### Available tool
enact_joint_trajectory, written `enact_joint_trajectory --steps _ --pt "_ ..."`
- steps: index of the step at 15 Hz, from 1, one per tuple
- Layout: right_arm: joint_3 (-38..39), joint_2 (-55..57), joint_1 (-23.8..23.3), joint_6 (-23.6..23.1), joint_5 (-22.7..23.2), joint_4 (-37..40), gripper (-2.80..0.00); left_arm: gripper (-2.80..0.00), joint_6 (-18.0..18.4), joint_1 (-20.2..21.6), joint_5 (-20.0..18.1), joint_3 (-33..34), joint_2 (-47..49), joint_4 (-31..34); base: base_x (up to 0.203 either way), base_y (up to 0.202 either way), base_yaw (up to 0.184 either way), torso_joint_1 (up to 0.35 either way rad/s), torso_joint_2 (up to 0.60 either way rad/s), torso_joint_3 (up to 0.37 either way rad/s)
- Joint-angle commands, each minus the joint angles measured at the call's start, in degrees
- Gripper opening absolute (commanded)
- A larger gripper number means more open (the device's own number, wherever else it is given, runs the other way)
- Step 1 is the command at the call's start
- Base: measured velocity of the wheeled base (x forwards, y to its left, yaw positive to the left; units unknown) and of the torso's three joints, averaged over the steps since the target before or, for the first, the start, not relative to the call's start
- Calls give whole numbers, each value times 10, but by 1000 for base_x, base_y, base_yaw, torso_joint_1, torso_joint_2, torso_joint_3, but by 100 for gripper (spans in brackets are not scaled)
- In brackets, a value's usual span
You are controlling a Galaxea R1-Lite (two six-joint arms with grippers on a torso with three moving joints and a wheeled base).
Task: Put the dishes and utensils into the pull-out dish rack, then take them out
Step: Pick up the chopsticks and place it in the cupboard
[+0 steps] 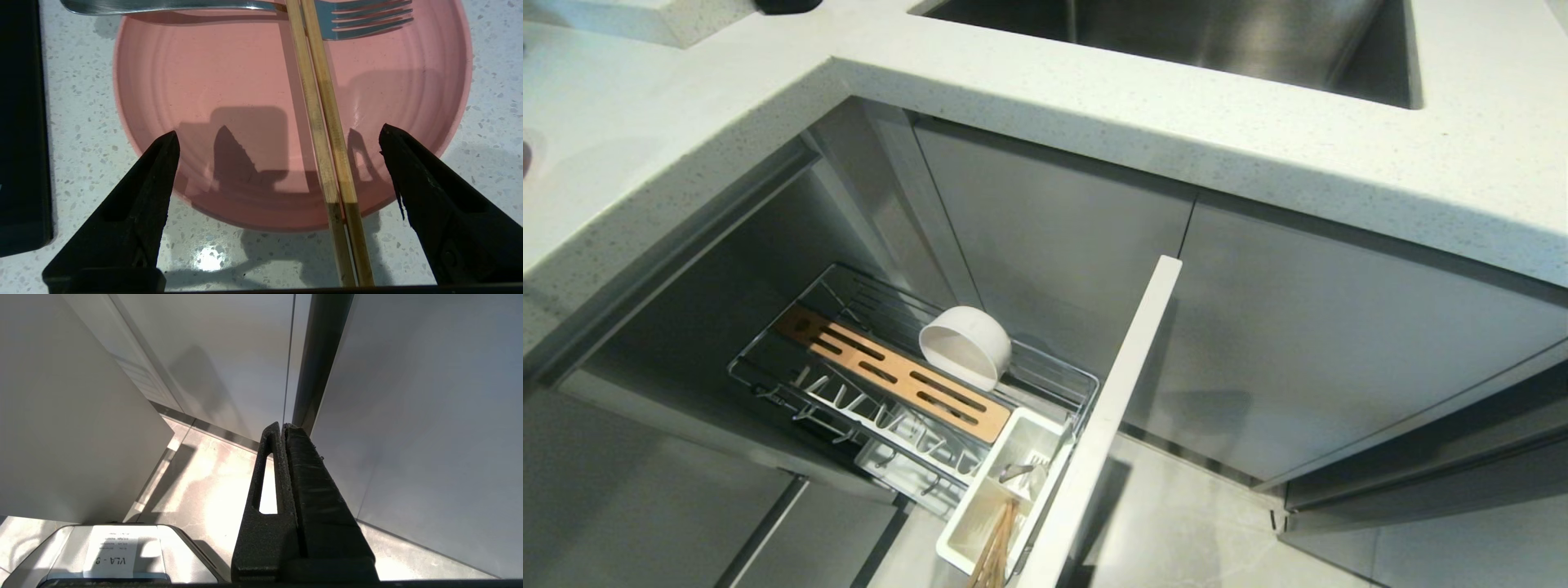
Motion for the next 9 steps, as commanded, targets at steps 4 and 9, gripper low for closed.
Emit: enact_joint_trajectory --steps 4,9 --pt "1 0 0 0 0 -1 -280 0 -1 17 -25 7 20 -26 0 0 0 0 0 0" --pt "1 0 0 0 0 0 -280 0 -1 28 -41 7 34 -35 0 0 0 0 0 0"
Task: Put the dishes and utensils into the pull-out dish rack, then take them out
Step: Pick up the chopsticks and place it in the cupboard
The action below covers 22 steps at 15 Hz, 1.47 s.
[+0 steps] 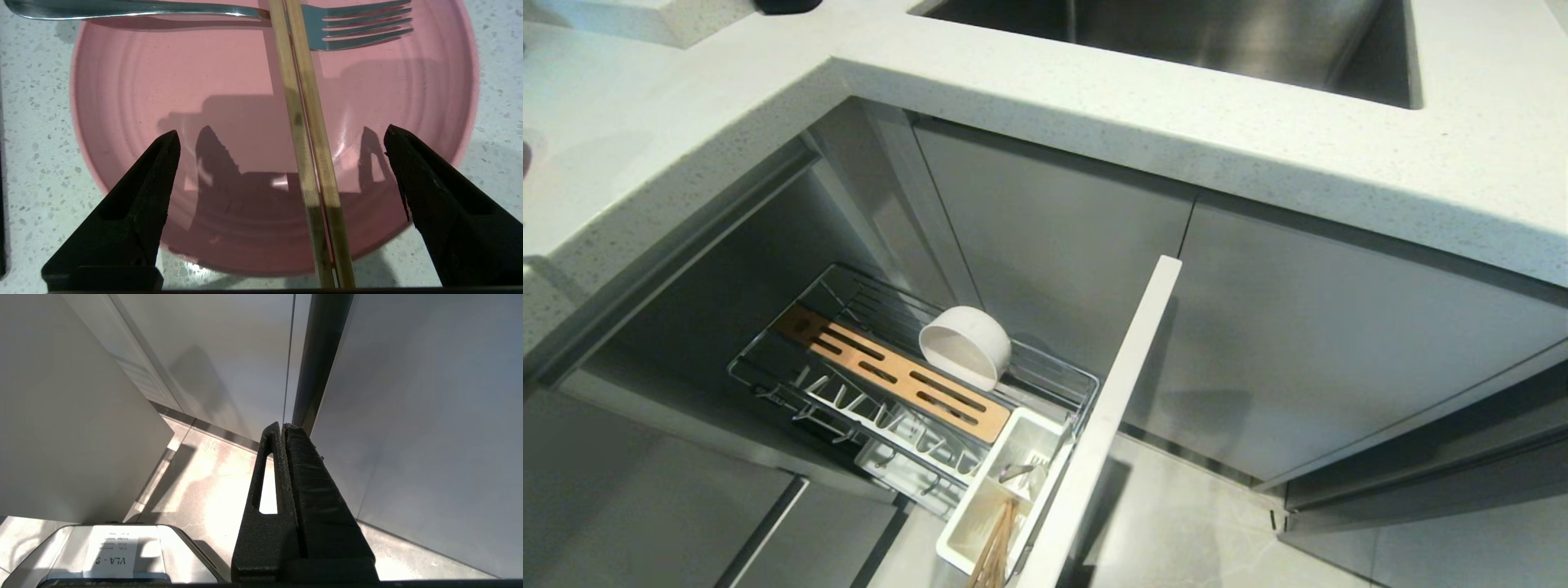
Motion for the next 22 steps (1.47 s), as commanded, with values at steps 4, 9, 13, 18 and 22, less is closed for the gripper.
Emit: enact_joint_trajectory --steps 4,9,13,18,22 --pt "1 0 0 0 0 0 -280 0 -2 5 0 -1 14 2 0 0 0 0 0 0" --pt "1 0 0 0 0 -1 -280 0 -2 4 0 -1 14 2 0 0 0 0 0 0" --pt "1 0 1 0 0 0 -280 -280 -2 4 0 -3 13 2 0 0 0 0 0 0" --pt "1 0 1 0 0 0 -280 -280 -1 5 0 -3 10 -2 0 0 0 0 0 0" --pt "1 0 0 0 0 0 -280 -280 0 5 0 -2 4 -6 0 0 0 0 0 0"
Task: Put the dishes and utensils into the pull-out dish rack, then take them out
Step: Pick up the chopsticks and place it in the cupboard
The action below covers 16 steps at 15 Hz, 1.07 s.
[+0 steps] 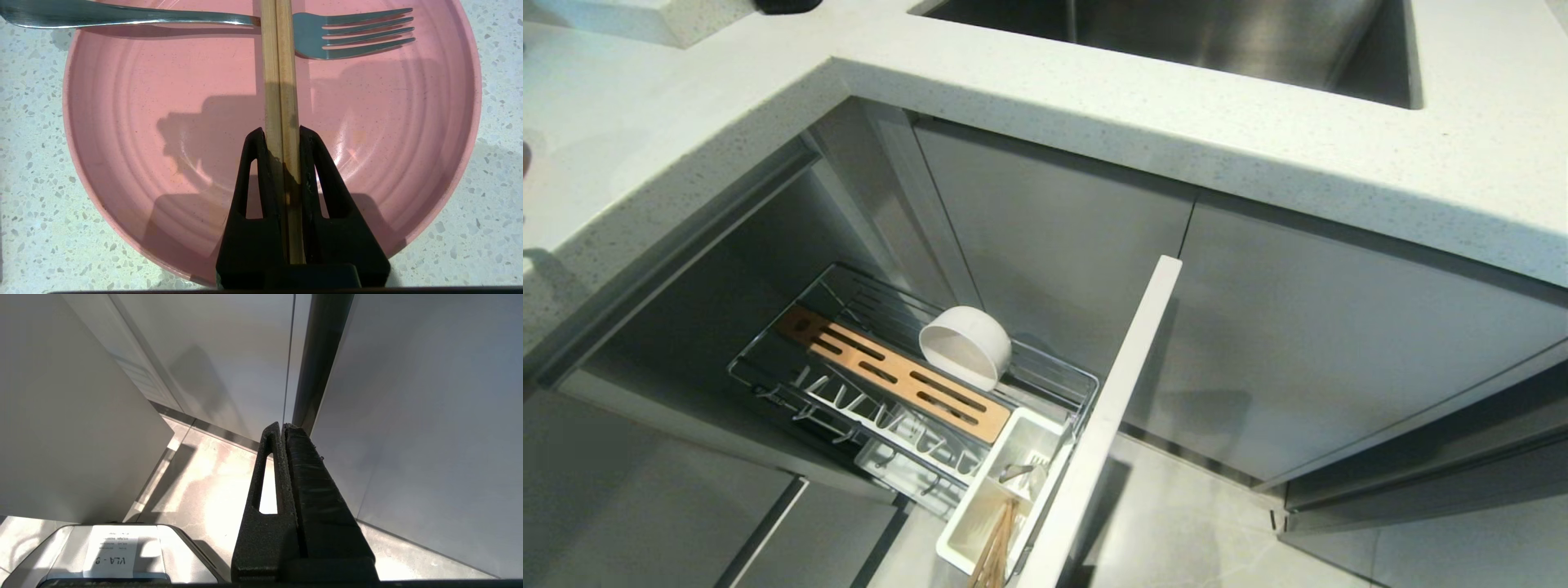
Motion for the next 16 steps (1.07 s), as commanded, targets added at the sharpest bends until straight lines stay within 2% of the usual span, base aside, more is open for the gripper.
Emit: enact_joint_trajectory --steps 1,5,7,12,16 --pt "1 0 0 0 0 -1 -280 -280 -2 0 2 0 -8 1 0 0 0 0 0 0" --pt "1 0 0 0 0 0 -280 -280 -4 -3 1 1 -48 -26 0 0 0 0 0 0" --pt "1 0 0 0 0 0 -280 -280 -9 -33 -3 6 -78 -44 0 0 0 0 0 0" --pt "1 0 0 0 0 -1 -280 -280 -66 -190 -16 25 -139 -53 0 0 0 0 0 0" --pt "1 0 0 0 0 0 -280 -280 -87 -350 -20 56 -165 -51 0 0 0 0 0 0"
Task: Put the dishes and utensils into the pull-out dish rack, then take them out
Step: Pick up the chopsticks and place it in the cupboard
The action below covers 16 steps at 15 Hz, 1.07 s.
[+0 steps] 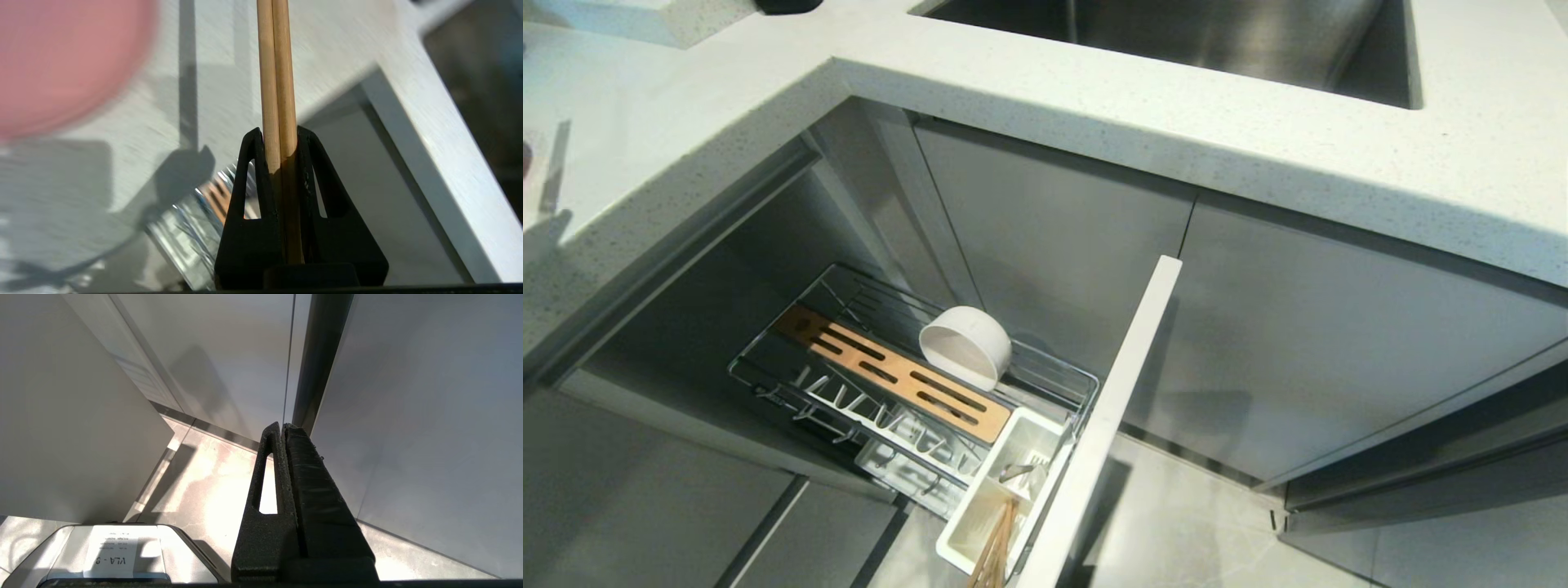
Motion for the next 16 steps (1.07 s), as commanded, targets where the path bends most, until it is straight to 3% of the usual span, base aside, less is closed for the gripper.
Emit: enact_joint_trajectory --steps 1,4,6,8,10,12,16 --pt "1 0 0 0 0 -1 -280 -280 -10 -87 1 18 -17 5 0 0 0 0 0 0" --pt "1 0 0 0 0 0 -280 -280 -19 -198 -19 51 -20 28 0 0 0 0 0 0" --pt "1 0 0 0 0 0 -280 -280 -20 -241 -104 60 -21 69 0 0 0 0 0 0" --pt "1 0 1 0 0 0 -280 -280 -20 -260 -206 56 -18 126 0 0 0 0 0 0" --pt "1 0 1 0 0 0 -280 -280 -9 -265 -256 42 -2 191 0 0 0 0 0 0" --pt "1 0 0 0 0 0 -280 -280 34 -265 -265 20 13 274 0 0 0 0 0 0" --pt "1 0 0 0 0 -1 -280 -280 170 -263 -266 -17 30 465 0 0 0 0 0 0"
